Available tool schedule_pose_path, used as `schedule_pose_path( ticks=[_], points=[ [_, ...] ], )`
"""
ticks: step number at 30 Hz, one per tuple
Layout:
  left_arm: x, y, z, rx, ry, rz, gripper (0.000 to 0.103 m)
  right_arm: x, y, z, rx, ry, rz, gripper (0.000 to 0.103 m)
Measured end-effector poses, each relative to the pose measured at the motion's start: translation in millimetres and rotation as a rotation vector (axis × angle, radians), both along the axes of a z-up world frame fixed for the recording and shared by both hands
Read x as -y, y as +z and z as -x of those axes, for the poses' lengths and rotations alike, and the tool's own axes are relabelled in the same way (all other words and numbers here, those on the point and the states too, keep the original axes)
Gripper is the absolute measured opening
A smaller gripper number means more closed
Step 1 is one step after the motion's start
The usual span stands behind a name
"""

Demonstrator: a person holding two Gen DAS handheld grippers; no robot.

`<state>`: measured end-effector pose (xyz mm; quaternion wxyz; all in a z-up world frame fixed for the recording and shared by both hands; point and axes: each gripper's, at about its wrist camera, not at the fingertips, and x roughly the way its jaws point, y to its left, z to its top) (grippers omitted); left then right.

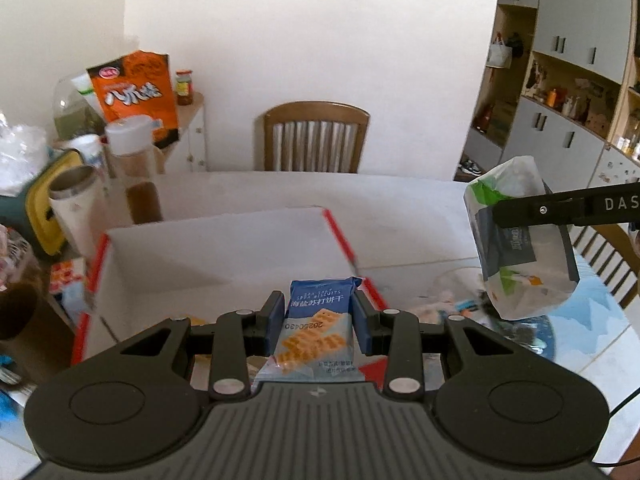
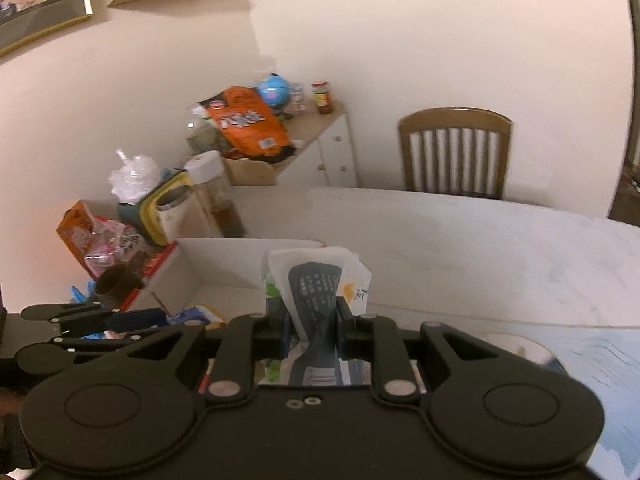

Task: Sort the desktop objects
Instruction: 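Carry the cracker packet and white bag over the red box with both tools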

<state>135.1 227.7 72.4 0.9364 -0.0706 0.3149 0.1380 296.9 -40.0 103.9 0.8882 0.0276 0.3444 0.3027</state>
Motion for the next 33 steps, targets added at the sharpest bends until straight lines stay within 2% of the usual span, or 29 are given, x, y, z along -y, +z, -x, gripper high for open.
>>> schedule_pose_path(
  ticks=[5, 11, 20, 33],
  points=[
    [-28, 7, 5, -0.003, 0.024, -0.036, 0.035, -29, 4, -9, 0.016, 0.041, -0.006, 0.020],
    [-63, 6, -4, -0.024, 0.041, -0.069, 0.035, -53, -2, -25, -0.010, 0.058, 0.002, 0.020],
    [-100, -15, -32, -0.063, 0.008, -0.073, 0.035, -93, -18, -41, -0.015, 0.094, 0.056, 0.021],
    [-136, -52, -82, -0.157, -0.054, -0.048, 0.035, -144, -59, -80, -0.027, 0.127, 0.172, 0.021]
  ],
)
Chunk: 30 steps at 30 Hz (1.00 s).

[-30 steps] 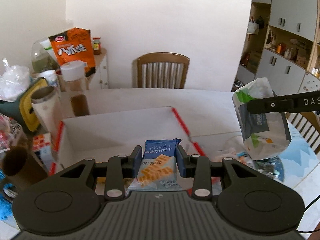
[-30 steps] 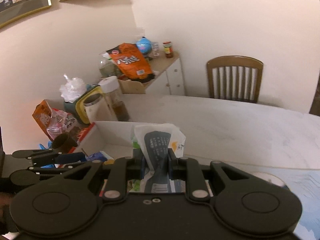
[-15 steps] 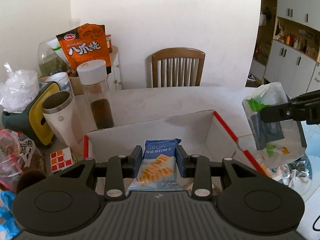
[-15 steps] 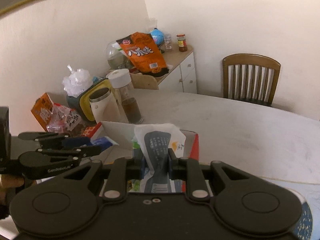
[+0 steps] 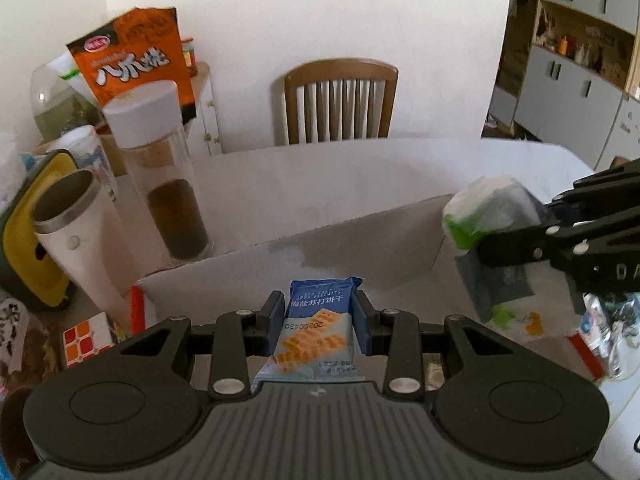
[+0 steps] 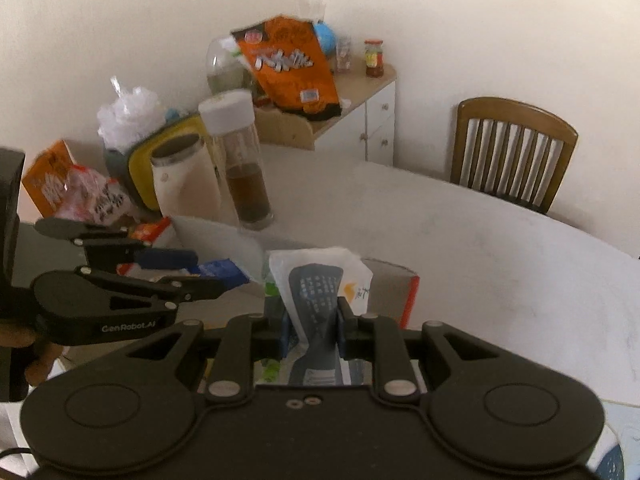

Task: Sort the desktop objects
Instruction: 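Carry the cracker packet and white bag over the red box with both tools, then lower both held packets into the red box and open both tools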

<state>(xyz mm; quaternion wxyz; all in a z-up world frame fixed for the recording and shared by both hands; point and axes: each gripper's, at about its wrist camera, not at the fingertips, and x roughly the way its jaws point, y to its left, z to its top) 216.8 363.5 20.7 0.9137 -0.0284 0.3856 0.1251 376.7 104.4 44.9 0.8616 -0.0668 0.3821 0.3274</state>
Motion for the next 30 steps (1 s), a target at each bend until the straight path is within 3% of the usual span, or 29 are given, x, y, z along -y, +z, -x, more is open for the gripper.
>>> schedule_pose_path(
  ticks=[19, 30],
  points=[
    [-19, -43, -35, -0.144, -0.016, 0.081, 0.035, -41, -51, -14, -0.049, -0.009, 0.170, 0.022],
    [-25, -64, -37, -0.225, -0.004, 0.123, 0.035, -42, -61, -16, -0.061, -0.019, 0.187, 0.026]
  ],
)
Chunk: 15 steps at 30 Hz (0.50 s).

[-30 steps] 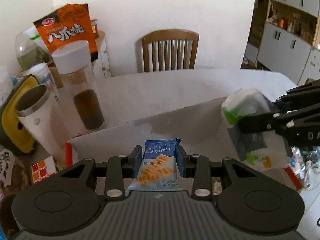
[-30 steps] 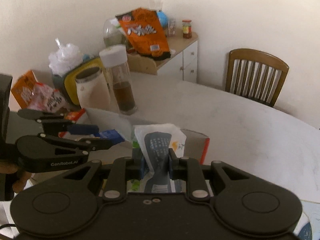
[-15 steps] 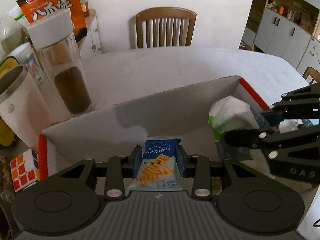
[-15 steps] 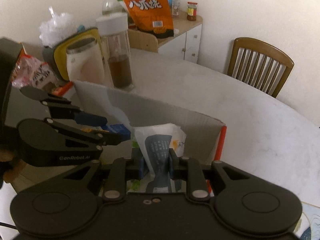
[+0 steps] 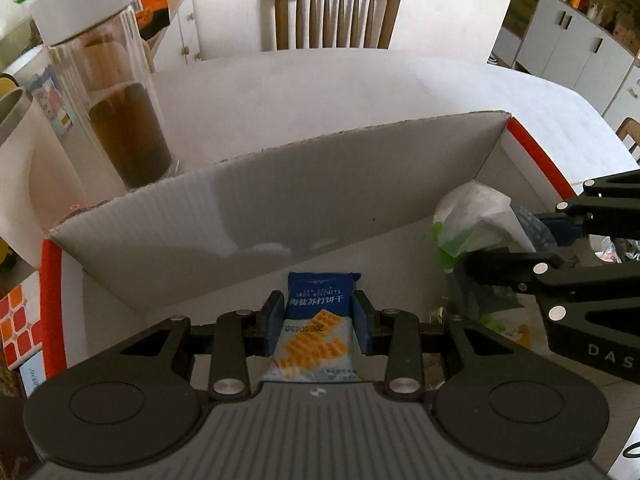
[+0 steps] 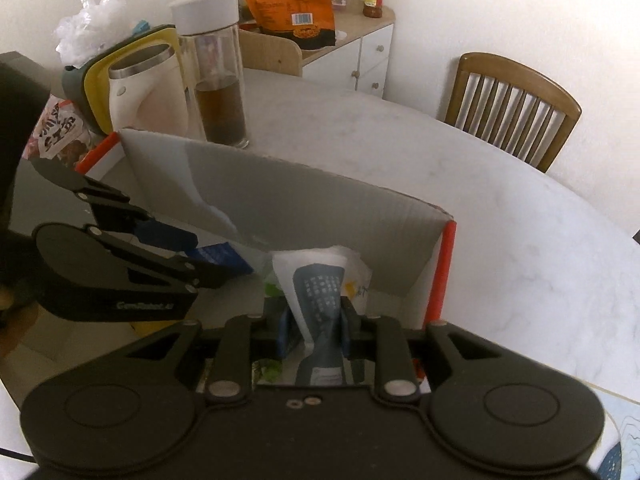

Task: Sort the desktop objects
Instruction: 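Lower both held packets into the red box and open both tools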

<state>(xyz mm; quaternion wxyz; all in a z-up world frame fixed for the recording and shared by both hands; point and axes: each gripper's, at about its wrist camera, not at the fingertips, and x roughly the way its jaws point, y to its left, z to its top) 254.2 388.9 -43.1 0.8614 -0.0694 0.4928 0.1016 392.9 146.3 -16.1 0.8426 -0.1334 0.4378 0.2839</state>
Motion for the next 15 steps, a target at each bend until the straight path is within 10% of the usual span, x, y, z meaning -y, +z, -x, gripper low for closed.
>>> schedule_pose_path(
  ticks=[9, 15],
  points=[
    [2, -6, 3, -0.026, -0.008, 0.002, 0.040, 0, 3, 4, -0.010, 0.025, -0.010, 0.045],
    [7, -3, 7, -0.018, -0.010, -0.032, 0.068, 8, 12, 8, 0.016, 0.019, -0.027, 0.058]
  ],
)
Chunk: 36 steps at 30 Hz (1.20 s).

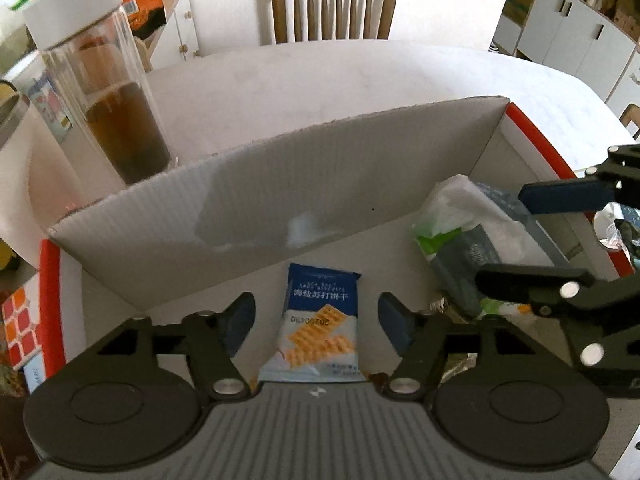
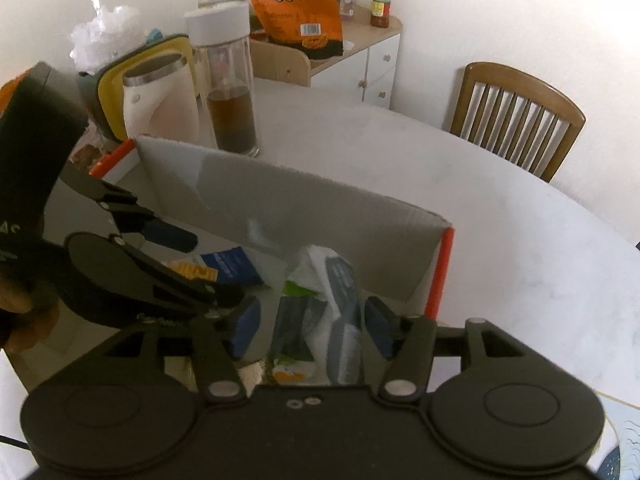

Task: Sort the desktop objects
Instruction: 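Lower both held packets into the red box and open both tools, then withdraw both tools from the box toward the items on the blue mat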

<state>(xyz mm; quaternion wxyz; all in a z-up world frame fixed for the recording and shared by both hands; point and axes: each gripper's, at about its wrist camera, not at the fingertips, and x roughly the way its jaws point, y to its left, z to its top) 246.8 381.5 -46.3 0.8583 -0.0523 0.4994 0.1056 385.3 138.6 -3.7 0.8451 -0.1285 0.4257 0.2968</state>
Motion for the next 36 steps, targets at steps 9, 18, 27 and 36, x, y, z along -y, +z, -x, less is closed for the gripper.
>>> schedule_pose_path(
  ticks=[9, 18, 27, 36],
  points=[
    [1, 14, -2, 0.026, -0.005, -0.013, 0.071, 15, 16, 7, 0.010, -0.007, -0.050, 0.062],
    [16, 34, 8, 0.053, -0.013, -0.024, 0.073, 28, 26, 23, -0.003, -0.001, -0.081, 0.063],
    [33, 48, 37, 0.074, -0.002, -0.019, 0.077, 42, 36, 53, 0.005, 0.061, -0.114, 0.068],
    [61, 62, 67, 0.125, 0.006, -0.022, 0.082, 63, 47, 80, 0.033, 0.090, -0.157, 0.076]
  ],
)
